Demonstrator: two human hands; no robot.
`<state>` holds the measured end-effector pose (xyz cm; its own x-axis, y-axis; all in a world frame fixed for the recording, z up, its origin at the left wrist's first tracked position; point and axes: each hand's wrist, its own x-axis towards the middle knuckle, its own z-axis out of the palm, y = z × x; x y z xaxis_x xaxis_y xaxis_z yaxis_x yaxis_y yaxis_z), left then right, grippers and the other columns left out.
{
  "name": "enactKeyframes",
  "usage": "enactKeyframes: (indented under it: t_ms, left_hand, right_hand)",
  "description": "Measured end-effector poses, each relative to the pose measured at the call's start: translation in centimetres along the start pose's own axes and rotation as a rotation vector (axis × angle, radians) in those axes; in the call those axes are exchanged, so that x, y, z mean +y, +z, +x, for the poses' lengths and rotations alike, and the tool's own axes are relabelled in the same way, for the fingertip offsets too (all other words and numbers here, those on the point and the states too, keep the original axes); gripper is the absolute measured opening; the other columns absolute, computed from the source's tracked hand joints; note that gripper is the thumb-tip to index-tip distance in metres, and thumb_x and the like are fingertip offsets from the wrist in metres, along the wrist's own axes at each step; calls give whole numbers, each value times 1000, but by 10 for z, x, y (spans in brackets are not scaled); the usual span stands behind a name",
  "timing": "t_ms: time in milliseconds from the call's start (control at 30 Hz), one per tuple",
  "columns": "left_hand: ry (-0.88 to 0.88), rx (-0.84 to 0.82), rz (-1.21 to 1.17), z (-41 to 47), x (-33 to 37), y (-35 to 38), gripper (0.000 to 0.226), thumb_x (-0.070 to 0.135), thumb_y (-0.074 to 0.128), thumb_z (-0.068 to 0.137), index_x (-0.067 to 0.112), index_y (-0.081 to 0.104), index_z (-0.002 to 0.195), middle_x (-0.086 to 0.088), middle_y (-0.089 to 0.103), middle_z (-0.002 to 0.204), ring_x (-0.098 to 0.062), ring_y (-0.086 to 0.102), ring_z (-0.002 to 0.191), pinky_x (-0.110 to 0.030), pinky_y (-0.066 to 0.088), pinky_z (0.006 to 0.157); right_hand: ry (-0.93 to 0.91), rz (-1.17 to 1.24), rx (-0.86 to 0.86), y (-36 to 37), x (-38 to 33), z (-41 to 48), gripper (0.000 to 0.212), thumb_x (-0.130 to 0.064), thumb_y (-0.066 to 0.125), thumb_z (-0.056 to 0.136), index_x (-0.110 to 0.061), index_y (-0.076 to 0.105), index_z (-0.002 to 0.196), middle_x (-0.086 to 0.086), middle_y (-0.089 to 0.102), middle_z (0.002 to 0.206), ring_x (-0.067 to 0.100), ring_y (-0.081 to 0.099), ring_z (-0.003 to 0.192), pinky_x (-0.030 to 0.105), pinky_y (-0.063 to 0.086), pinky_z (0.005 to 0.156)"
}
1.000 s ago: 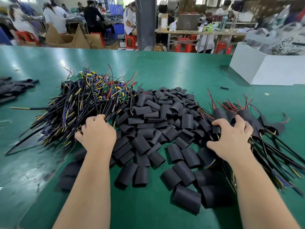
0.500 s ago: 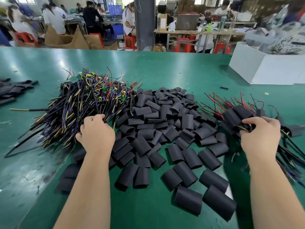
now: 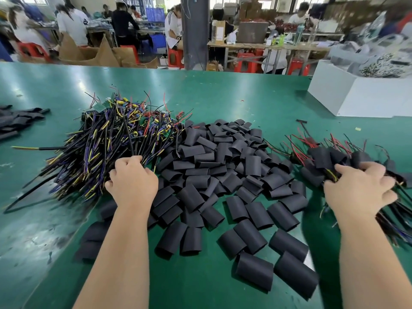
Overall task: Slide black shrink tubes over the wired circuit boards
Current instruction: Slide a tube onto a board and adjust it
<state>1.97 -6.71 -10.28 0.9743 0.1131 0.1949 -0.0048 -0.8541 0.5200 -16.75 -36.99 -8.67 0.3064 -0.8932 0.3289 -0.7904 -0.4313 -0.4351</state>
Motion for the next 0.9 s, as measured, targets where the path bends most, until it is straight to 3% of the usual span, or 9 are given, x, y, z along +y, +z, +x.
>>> enactKeyframes:
  t_ms: [100,200,300,367,533,667,800,900]
  left_hand:
    - [-2,-2,-9,0,1,0,41,19,51,94,19,50,135,-11,42,139,-37,40,123,-51,29,101]
    - [8,-4,-16,-1,1,-1,41,16,49,94,19,49,136,-11,42,140,-38,39,124,-49,31,100]
    - [23,-14,-35,0,0,0,42,14,47,95,19,47,137,-11,41,140,-37,37,124,-48,34,96]
    - [35,-25,-79,2,-2,1,41,13,47,96,19,48,136,-12,42,138,-37,36,123,-47,36,93]
    - [97,84,-100,5,1,1,28,23,53,96,22,60,123,-9,54,124,-34,48,114,-48,36,93]
    - [151,152,-164,5,0,-1,18,32,57,94,26,66,108,1,66,103,-26,59,94,-45,42,90]
    - [191,257,-291,1,0,-2,14,34,56,95,22,64,95,8,64,78,-19,55,70,-43,47,84]
    - [101,259,-500,3,1,-2,15,27,58,94,20,57,108,11,67,75,-9,61,69,-26,46,67]
  right_hand:
    - [-206,154,47,-6,-13,-16,34,-9,67,80,-12,69,114,17,48,126,39,45,110,42,35,92]
    - [-343,208,-138,2,-27,-35,34,-16,60,88,-12,64,121,15,54,125,33,55,106,34,41,89]
    - [-301,114,-370,24,-42,-47,51,-37,50,96,-17,42,143,17,37,147,33,34,135,43,31,108]
    - [-256,62,-435,35,-51,-49,54,-44,40,99,-19,35,147,19,30,152,33,19,142,45,23,113]
    - [-282,135,-529,53,-78,-50,56,-50,34,99,-16,40,143,13,36,149,29,29,139,43,25,114]
    - [-328,287,-619,59,-102,-61,54,-48,36,99,-16,40,143,10,37,150,26,28,140,44,25,115]
    - [-316,392,-543,50,-110,-67,44,-42,40,99,-20,46,138,5,43,144,24,34,136,47,22,115]
    - [-334,434,-374,37,-103,-63,34,-33,46,98,-21,54,128,5,48,136,21,41,128,45,26,113]
